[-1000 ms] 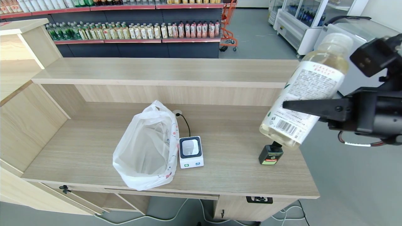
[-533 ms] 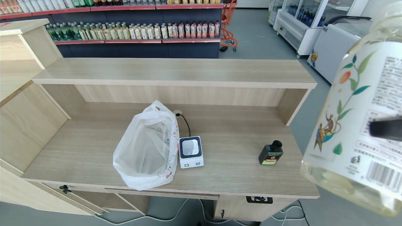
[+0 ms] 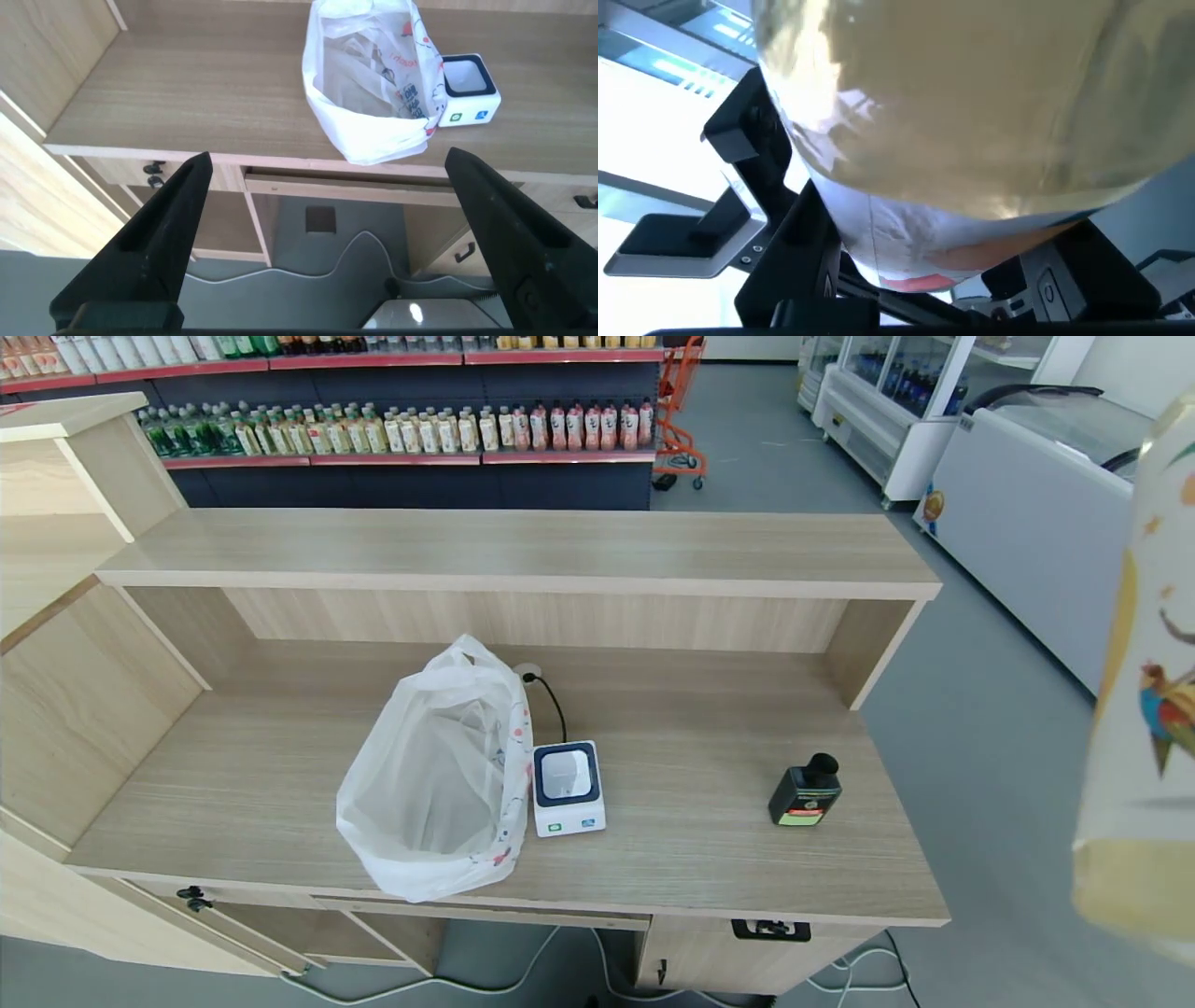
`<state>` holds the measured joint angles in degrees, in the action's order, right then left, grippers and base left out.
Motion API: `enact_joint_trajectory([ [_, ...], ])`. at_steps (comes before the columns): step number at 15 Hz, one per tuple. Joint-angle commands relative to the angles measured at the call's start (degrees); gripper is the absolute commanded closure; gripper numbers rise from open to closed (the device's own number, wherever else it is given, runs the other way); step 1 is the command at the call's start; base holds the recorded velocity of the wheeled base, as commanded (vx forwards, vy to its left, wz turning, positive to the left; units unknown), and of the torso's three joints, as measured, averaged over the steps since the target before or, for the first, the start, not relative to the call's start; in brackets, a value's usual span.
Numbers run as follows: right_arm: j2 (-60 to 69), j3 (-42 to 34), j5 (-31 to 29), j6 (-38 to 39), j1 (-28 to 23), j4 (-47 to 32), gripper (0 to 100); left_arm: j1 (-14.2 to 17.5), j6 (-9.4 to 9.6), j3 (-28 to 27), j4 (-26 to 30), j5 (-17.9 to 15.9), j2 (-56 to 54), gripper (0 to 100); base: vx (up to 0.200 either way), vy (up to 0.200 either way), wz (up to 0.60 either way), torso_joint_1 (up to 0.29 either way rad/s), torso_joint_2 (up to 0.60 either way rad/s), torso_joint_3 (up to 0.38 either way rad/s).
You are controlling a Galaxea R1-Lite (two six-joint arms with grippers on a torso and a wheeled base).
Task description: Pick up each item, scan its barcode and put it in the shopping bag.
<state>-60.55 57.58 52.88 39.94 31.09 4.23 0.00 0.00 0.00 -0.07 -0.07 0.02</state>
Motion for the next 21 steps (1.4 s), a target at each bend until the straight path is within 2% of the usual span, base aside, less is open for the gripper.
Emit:
enact_joint_trajectory([
  [1, 0.17, 0.17, 0.03, -0.03, 0.64, -0.98, 100, 0.0, 0.0, 0.0, -0.01, -0.01, 0.06, 0, 0.0, 0.0, 0.0, 0.0, 0.0, 0.0],
  [6, 0.87, -3.0, -0.24, -1.44, 4.33, -1.24, 100, 0.0, 0.0, 0.0, -0.01, -0.01, 0.06, 0, 0.0, 0.0, 0.0, 0.0, 0.0, 0.0],
  [10, 0.26, -5.54, -0.5, -6.71, 4.33, -1.33, 100, 0.0, 0.0, 0.0, -0.01, -0.01, 0.06, 0, 0.0, 0.0, 0.0, 0.0, 0.0, 0.0],
  [21, -0.97, -6.16, -0.68, -10.32, 3.89, -1.42, 100, 0.0, 0.0, 0.0, -0.01, -0.01, 0.06, 0, 0.0, 0.0, 0.0, 0.0, 0.0, 0.0],
])
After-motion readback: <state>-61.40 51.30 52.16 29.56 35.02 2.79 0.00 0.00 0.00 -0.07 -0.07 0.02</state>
